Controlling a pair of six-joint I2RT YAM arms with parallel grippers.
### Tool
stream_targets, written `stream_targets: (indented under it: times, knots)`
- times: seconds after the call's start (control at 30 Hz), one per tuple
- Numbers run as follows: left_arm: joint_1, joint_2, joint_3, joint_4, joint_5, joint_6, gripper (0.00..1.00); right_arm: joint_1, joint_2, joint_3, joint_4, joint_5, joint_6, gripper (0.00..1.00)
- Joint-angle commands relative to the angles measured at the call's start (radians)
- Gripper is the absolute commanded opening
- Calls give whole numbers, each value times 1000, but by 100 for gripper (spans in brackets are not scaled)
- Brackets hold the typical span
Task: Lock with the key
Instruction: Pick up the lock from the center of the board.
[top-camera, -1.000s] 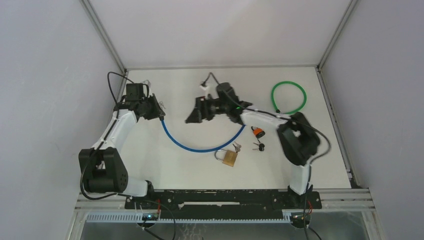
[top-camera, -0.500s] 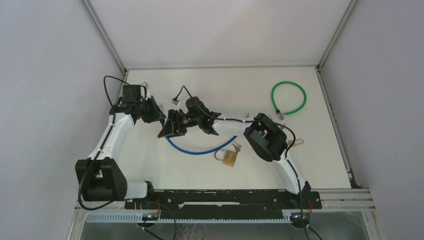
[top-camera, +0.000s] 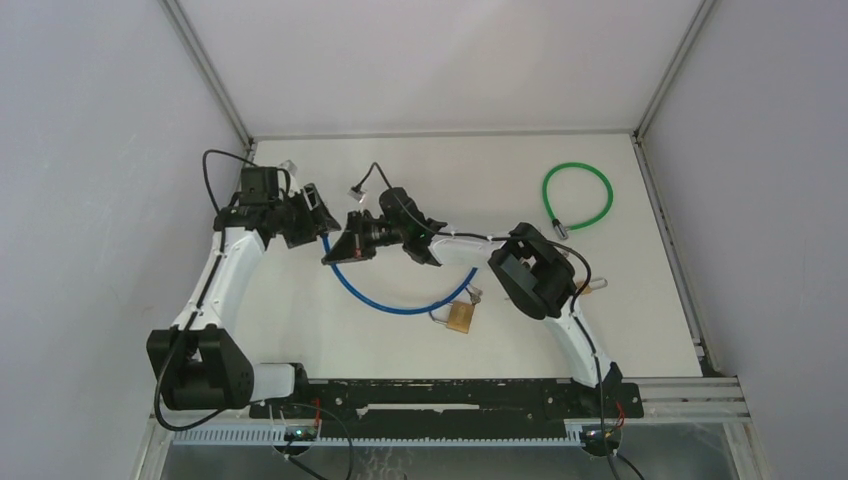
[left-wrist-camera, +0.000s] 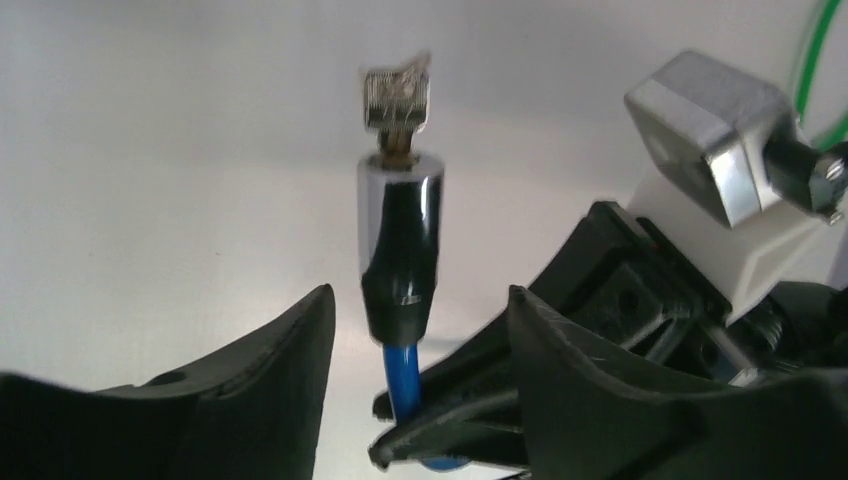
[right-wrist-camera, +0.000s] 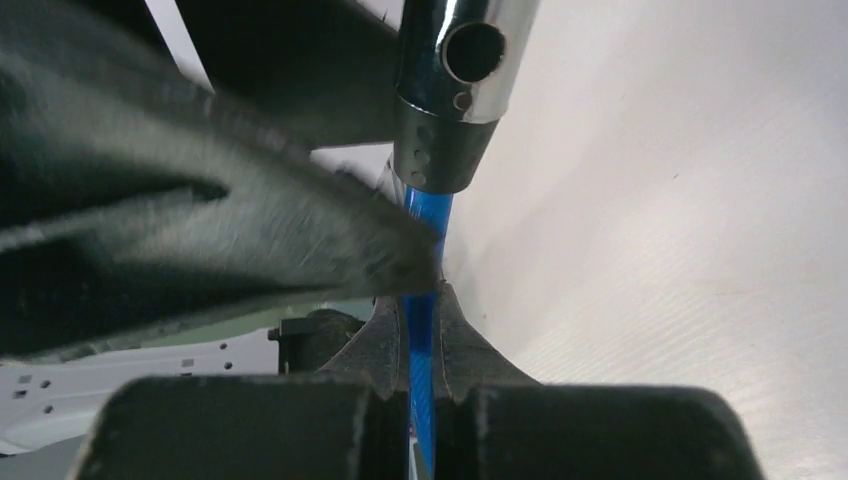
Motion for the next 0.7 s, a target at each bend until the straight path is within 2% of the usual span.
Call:
stream_targets:
  times: [0.0,0.1,0.2,0.27,0.37,0.5,0.6,0.67]
  knots:
    - [-5,-90,121,-26,76,60,74,-90,-135,-38,248,59,100,0]
    - [-5,-124,197,-88,137,167,78,-151,-219,-62,288,133,146,0]
    - [-5,-181,229,-160,238,295,75,-175,-311,-35,214,215,85,0]
    - [-5,-253,210,-158,290,361,73,-176,-374,-29,149,324,18,0]
    - [-109,-355,150,-91,256,411,76,-162,-456,-45,120,449,-36,0]
    - [-311,-423,72,87,155,393,86,-117,-557,-88,130,572,-70,0]
    - [-338,-399,61,197,171,319,97,-79,-612,-91,128,610,-143,0]
    - [-339,-385,62,236,187,293,98,-44,-663,-82,62,681,-239,0]
